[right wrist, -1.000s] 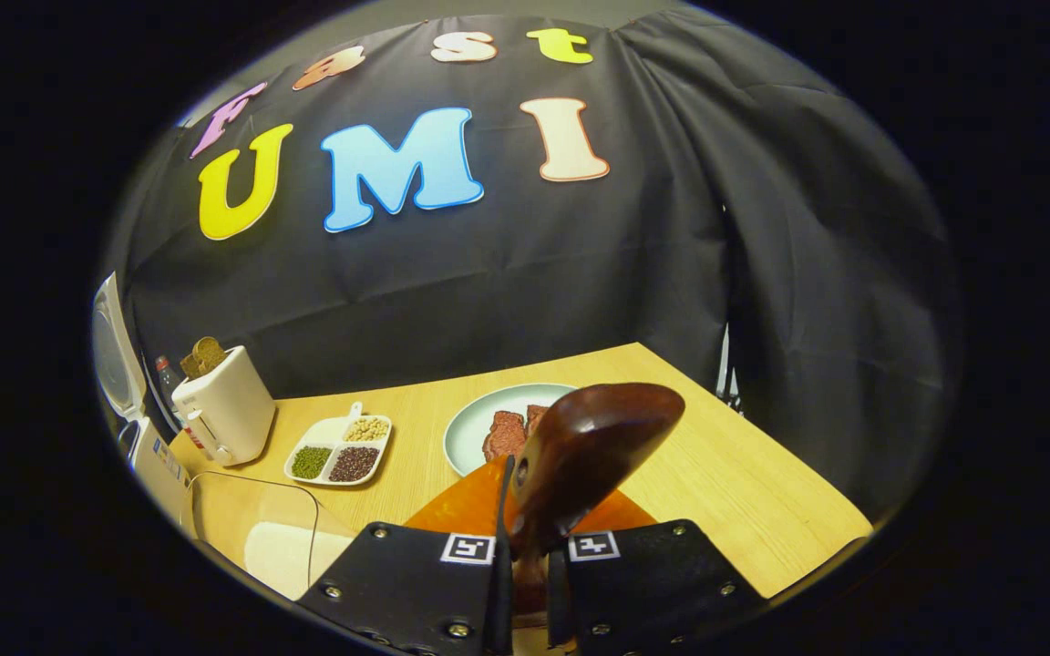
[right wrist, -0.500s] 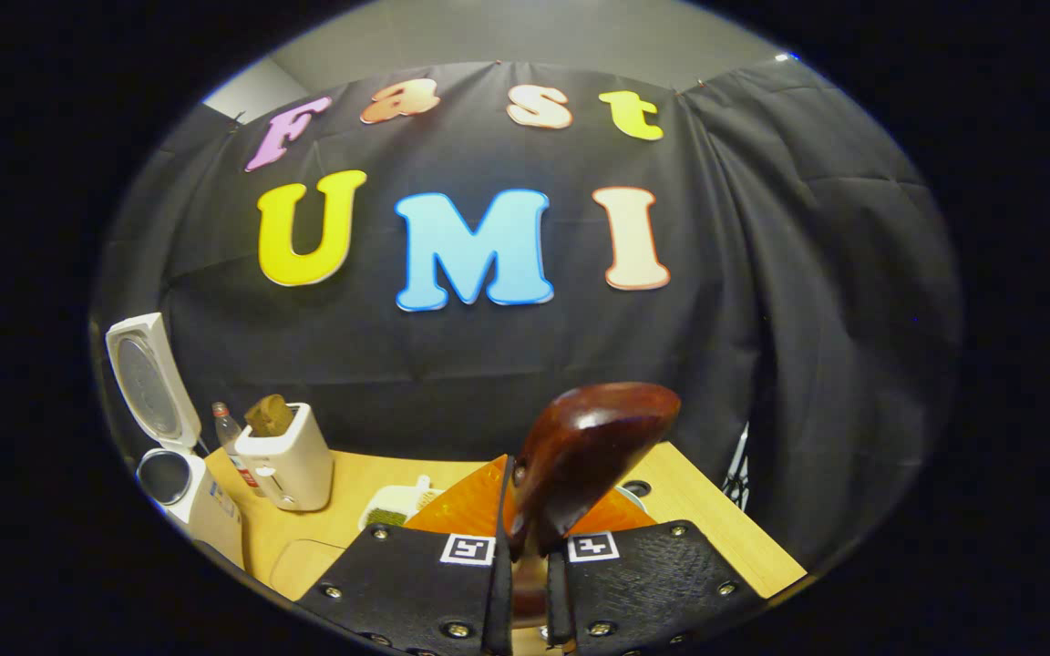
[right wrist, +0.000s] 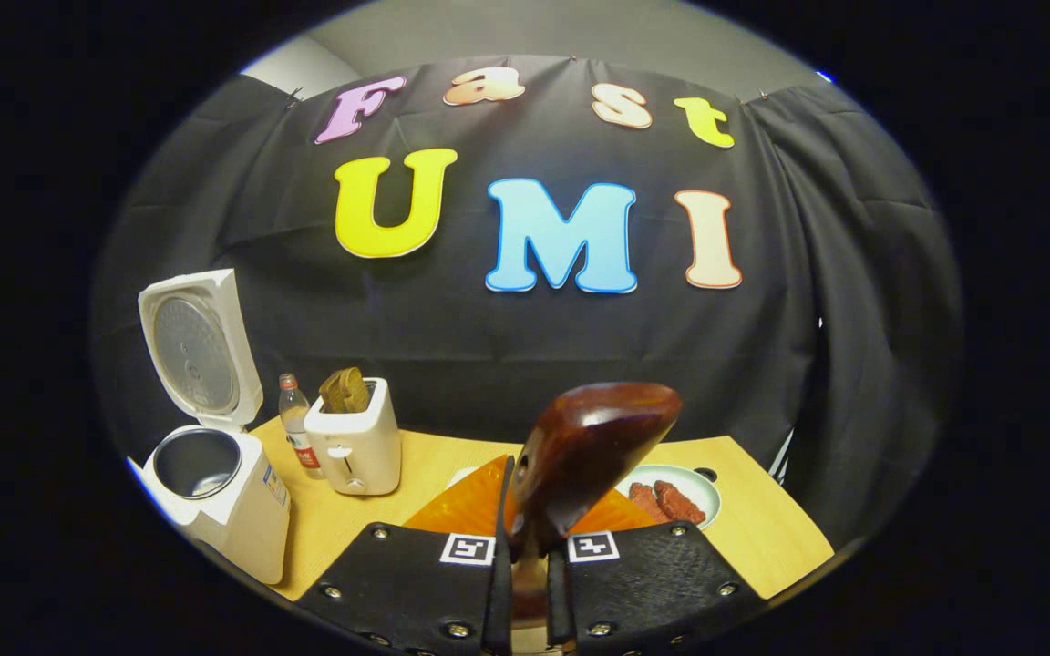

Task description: Close the left gripper, press the button to open the rice cooker; take a wooden spoon from the chopstick holder with the right hand, scoop a spoonful of rice and pour it into the rice cooker, then put the wooden spoon back into the chopstick holder.

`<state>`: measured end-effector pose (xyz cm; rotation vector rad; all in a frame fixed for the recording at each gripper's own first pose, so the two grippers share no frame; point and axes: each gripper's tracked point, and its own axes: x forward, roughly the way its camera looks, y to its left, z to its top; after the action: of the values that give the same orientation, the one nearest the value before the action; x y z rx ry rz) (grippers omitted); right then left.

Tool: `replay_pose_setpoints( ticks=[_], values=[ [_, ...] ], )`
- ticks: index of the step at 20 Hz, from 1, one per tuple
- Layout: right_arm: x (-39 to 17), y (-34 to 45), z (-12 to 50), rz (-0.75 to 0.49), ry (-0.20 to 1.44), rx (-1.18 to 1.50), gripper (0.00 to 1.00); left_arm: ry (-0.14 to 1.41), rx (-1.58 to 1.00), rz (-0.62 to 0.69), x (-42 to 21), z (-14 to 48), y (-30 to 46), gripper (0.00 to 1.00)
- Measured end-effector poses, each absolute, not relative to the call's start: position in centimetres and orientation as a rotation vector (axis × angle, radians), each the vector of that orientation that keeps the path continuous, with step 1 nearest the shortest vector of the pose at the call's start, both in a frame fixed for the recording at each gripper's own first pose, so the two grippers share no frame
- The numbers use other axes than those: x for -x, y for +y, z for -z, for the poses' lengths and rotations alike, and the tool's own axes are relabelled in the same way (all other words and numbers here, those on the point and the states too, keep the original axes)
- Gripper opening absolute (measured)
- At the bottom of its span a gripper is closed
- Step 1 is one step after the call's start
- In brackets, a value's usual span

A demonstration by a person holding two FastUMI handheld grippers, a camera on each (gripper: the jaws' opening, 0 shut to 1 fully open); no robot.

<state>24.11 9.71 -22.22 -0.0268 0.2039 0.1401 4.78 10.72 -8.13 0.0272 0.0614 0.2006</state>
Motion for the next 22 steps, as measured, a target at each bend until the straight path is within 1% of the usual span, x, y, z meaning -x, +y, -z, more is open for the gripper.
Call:
replay_pose_setpoints(
  ticks=[8, 11, 14, 17, 22],
  values=[
    [-24.5, 10.1, 29.5, -0.097, 0.284, 0.084, 0.15, 0.078, -0.047, -0.194, -4.7, 9.3, 11.8, 0.99],
    [-24.7, 10.6, 31.2, -0.102, 0.289, 0.213, 0.15, 0.089, -0.061, -0.179, -4.7, 9.7, 11.5, 0.99],
    [-24.5, 10.9, 33.3, -0.094, 0.312, 0.398, 0.15, 0.097, -0.055, -0.177, -4.7, 9.9, 11.7, 0.99],
    [-24.2, 12.0, 34.7, -0.135, 0.325, 0.488, 0.15, 0.102, -0.051, -0.188, -4.7, 10.1, 12.2, 0.99],
    [-23.6, 13.7, 35.8, -0.18, 0.368, 0.447, 0.15, 0.109, -0.053, -0.207, -4.6, 10.4, 13.1, 1.0]
  ],
)
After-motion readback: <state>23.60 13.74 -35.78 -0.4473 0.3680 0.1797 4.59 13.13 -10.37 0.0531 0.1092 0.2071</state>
